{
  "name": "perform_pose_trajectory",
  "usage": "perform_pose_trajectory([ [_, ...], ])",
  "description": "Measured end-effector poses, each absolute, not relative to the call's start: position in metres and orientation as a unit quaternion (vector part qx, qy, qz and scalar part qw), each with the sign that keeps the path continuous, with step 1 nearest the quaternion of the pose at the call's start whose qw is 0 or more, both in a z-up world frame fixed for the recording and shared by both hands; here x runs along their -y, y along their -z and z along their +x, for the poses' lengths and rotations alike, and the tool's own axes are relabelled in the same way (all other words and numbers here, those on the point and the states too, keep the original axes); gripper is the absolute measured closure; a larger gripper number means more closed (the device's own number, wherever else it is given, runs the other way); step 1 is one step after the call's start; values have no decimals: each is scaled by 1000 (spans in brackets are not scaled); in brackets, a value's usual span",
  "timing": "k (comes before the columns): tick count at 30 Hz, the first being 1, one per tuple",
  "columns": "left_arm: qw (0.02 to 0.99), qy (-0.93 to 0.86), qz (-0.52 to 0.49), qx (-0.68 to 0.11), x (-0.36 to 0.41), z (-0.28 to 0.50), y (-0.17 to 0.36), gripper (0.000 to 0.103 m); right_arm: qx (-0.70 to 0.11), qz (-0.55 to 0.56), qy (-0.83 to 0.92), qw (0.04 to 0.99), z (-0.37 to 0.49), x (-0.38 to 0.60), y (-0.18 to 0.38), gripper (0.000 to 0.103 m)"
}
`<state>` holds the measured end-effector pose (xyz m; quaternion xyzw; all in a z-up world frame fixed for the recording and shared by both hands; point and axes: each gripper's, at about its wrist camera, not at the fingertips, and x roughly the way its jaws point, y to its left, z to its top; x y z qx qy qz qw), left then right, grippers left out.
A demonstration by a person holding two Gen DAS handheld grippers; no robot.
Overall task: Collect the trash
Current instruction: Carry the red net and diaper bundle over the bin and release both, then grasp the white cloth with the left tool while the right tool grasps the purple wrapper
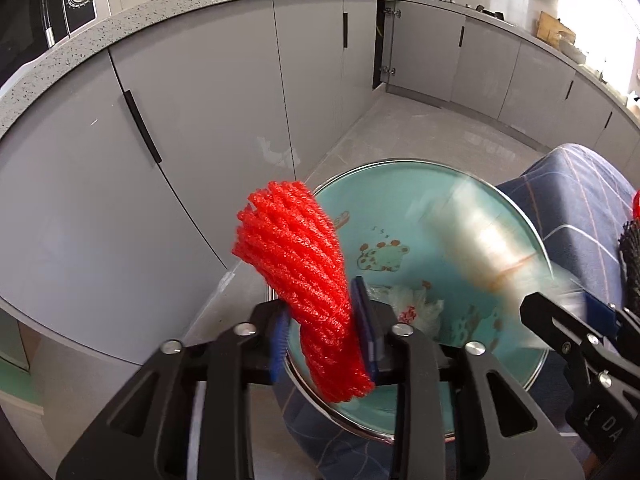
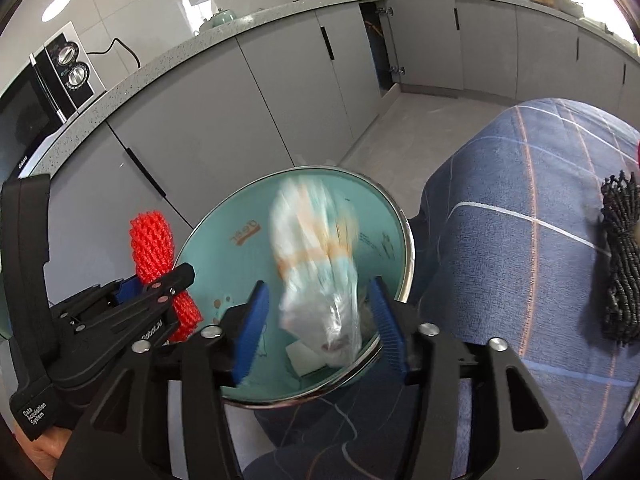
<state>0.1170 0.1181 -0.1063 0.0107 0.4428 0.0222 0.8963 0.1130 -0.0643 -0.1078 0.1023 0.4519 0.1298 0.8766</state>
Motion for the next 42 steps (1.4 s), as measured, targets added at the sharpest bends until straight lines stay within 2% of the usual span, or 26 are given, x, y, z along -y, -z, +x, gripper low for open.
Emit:
perform_pose_trajectory([
  [4,895,-19,11,-445,-116,115,109,62,-447,113,-122,879,109,73,104,49],
  [9,900,-16,15,-436,-108,110,104,43,-415,102,-98,899,93,84,83,49],
  [17,906,-15,33,-421,-88,97,89,30,-387,107,-75,913,71,105,62,49],
  [25,913,2,34,-407,-68,82,74,28,-367,116,-35,922,43,142,52,49],
  [30,914,28,35,-403,-41,71,72,20,-368,125,-7,921,31,168,52,49],
  [42,911,86,64,-398,20,51,69,20,-351,143,73,923,-12,238,47,49],
])
